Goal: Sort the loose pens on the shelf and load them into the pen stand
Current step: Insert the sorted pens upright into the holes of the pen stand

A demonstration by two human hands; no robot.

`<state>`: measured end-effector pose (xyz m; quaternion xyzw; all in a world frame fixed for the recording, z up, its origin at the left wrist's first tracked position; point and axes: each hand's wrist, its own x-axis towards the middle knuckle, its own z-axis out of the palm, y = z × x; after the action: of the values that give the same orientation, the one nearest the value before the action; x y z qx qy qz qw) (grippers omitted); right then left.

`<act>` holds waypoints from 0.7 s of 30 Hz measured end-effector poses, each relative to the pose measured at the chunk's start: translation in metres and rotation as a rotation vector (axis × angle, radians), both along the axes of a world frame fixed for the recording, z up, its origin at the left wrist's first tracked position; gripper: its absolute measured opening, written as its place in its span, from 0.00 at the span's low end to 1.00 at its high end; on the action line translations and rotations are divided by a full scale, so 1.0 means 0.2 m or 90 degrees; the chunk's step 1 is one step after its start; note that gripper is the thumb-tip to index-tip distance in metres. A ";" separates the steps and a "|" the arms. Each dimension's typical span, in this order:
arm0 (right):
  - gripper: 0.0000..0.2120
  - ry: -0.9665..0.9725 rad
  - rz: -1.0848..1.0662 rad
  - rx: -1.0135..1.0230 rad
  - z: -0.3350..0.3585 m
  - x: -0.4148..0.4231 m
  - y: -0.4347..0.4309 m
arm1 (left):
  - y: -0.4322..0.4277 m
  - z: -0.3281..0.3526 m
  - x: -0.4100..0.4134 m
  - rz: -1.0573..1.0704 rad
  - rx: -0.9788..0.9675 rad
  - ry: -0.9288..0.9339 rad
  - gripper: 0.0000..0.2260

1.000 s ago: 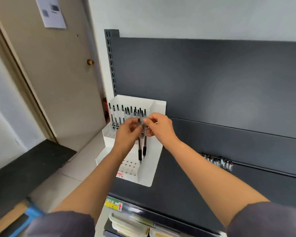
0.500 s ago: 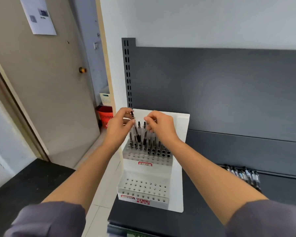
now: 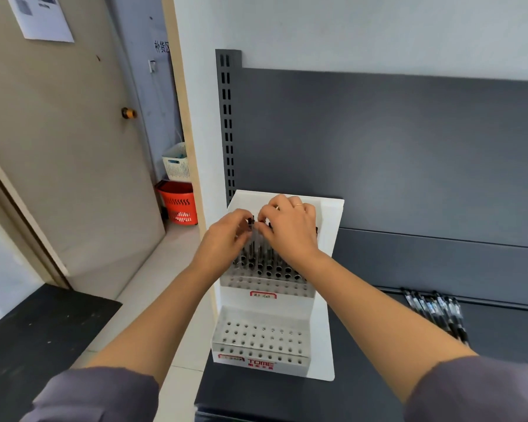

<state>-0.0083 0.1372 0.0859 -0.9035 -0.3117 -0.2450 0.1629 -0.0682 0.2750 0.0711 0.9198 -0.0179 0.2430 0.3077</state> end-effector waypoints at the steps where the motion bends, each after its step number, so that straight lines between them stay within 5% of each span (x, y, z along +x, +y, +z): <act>1: 0.09 0.001 0.001 0.001 0.00 0.00 0.00 | 0.00 -0.02 0.00 -0.002 0.014 0.007 0.11; 12: 0.11 0.041 0.037 -0.039 0.03 0.01 -0.01 | -0.04 -0.02 0.01 0.058 0.066 -0.001 0.10; 21: 0.10 0.033 0.139 0.077 0.09 0.00 -0.21 | -0.17 0.07 -0.01 0.128 0.103 -0.117 0.10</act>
<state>-0.0091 0.0954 0.1040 -0.8588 -0.3886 -0.2203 0.2508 -0.0708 0.2404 0.0853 0.9126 0.0266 0.3534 0.2037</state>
